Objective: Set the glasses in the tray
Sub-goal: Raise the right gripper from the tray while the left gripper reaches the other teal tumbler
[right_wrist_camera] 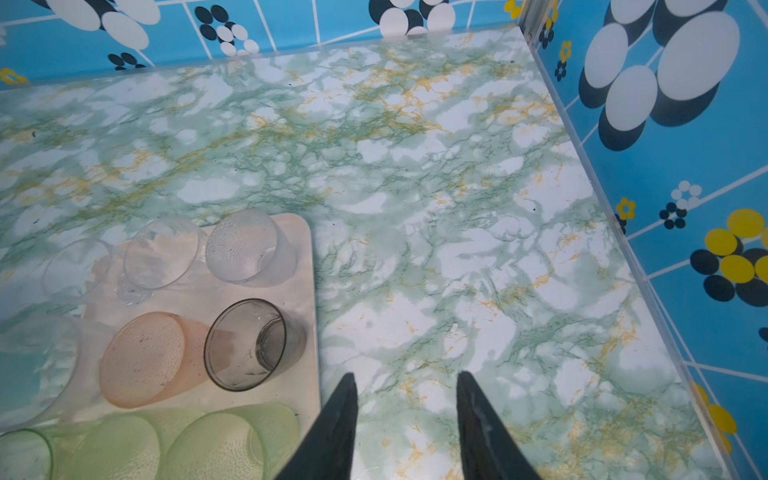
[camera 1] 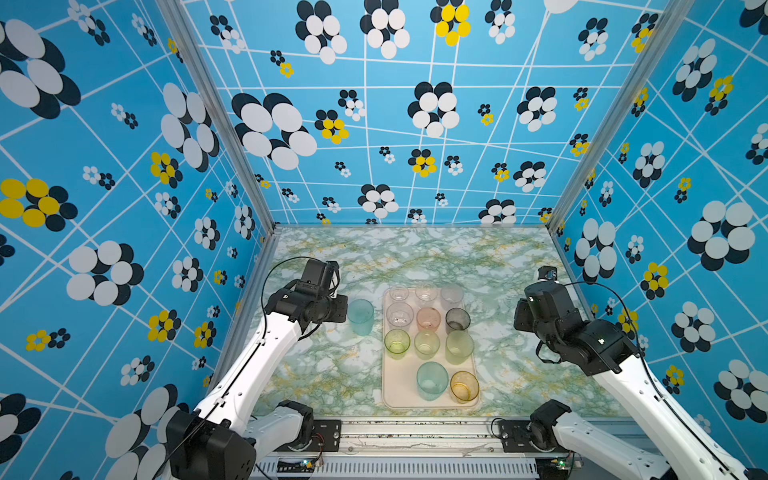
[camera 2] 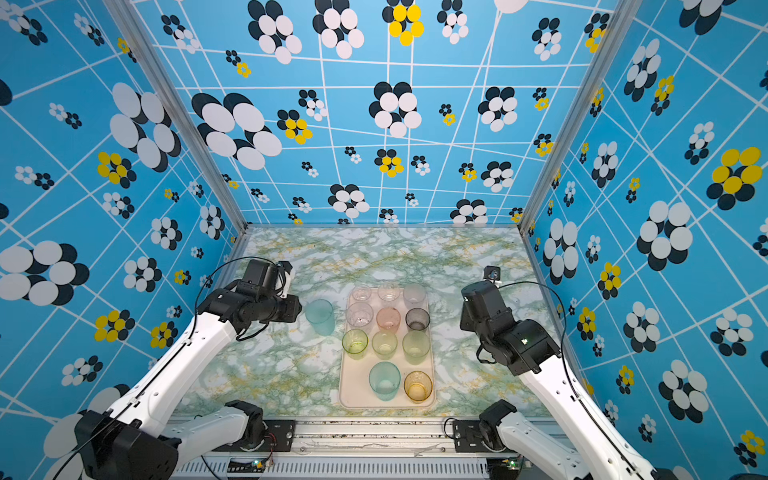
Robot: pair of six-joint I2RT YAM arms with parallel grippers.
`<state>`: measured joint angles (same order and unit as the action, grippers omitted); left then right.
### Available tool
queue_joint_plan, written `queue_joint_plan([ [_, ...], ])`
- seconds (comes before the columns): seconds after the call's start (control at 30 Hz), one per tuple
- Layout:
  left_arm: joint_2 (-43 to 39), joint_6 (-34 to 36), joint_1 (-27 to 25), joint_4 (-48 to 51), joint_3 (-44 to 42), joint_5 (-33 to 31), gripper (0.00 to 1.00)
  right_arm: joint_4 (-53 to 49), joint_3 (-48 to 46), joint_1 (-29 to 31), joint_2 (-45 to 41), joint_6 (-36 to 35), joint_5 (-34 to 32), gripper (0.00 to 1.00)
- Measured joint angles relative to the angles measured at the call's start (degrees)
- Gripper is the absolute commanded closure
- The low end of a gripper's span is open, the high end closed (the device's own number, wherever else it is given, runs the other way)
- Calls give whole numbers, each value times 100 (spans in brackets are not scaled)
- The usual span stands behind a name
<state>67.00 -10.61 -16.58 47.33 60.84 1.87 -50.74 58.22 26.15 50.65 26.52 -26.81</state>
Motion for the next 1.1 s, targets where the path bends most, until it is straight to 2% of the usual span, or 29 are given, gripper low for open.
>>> queue_joint_plan([
  [0.17, 203, 39, 0, 48, 83, -57, 59, 474, -166, -564, 398, -195, 680, 59],
  [0.37, 232, 81, 35, 118, 85, -11, 58, 918, -227, -645, 702, -278, 1200, 59],
  [0.83, 452, 122, 151, 164, 197, 343, 62, 1355, -363, -647, 737, -339, 1676, 59],
  [1.1, 920, 197, 190, 160, 260, 474, 67, 1384, -365, -647, 726, -341, 1733, 60],
])
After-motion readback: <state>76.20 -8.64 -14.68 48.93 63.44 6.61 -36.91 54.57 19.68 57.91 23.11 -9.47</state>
